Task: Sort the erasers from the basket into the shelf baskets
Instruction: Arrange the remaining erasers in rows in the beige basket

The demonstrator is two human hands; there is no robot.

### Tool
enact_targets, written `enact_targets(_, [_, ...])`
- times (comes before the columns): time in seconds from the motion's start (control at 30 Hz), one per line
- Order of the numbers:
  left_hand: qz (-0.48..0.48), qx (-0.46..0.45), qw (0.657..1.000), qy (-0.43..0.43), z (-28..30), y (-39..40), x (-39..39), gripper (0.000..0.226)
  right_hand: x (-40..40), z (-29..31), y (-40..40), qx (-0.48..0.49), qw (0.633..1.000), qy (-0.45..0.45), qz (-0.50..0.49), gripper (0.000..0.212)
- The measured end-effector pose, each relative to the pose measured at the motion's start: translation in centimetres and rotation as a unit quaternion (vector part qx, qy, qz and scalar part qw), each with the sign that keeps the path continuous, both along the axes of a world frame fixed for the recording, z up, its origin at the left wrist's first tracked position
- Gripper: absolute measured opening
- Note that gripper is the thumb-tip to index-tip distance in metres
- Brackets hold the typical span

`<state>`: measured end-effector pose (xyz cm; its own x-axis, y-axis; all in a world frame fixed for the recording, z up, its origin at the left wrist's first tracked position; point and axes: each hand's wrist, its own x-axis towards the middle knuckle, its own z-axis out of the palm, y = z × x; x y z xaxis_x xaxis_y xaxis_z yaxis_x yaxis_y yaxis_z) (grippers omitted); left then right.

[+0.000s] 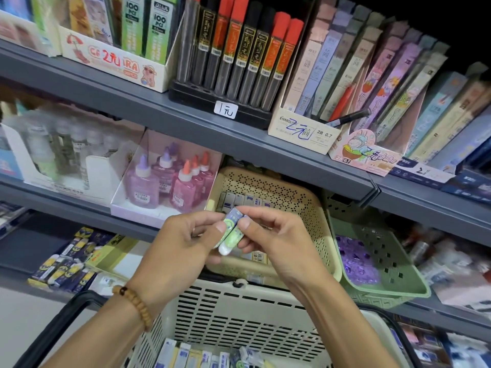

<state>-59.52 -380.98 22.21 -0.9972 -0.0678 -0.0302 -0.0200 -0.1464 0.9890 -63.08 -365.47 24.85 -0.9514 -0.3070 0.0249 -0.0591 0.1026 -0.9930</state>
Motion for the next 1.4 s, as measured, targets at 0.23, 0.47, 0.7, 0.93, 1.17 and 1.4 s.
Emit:
enact_targets(0.23, [0.037,-0.248,0.961,0.115,-0.9,1.0,0.3,0.012,-2.5,0.4,2.5,0.103,0.994,0.031,-0.011,0.015])
enact_targets(0.47, [-0.05,-0.513,0.834,0.2,-1.8,1.8,0.0,0.024,-10.2,-2.6,8.5,0.388,0.915,-0.023,-0.106,0.008])
enact_targets(0.7, [-0.043,-0.524,0.826,0.203,-2.4,1.7,-0.4,0.021,-11.9,-5.2,6.9,0.443,0.893,-0.062,-0.05,0.01])
enact_targets(0.93, [-0.034,-0.526,0.823,0.211,-2.7,1.8,-0.5,0.017,-11.5,-6.1,7.4,0.486,0.871,-0.045,-0.062,0.03])
enact_targets(1.17, [-0.019,-0.524,0.824,0.214,-3.0,1.9,-0.6,0.014,-11.5,-6.6,7.3,0.437,0.896,-0.056,-0.053,0.022])
enact_targets(1.4, [-0.018,-0.524,0.824,0.215,-3.1,2.0,-0.7,0.016,-9.0,-4.7,7.0,0.327,0.936,0.017,-0.132,0.014])
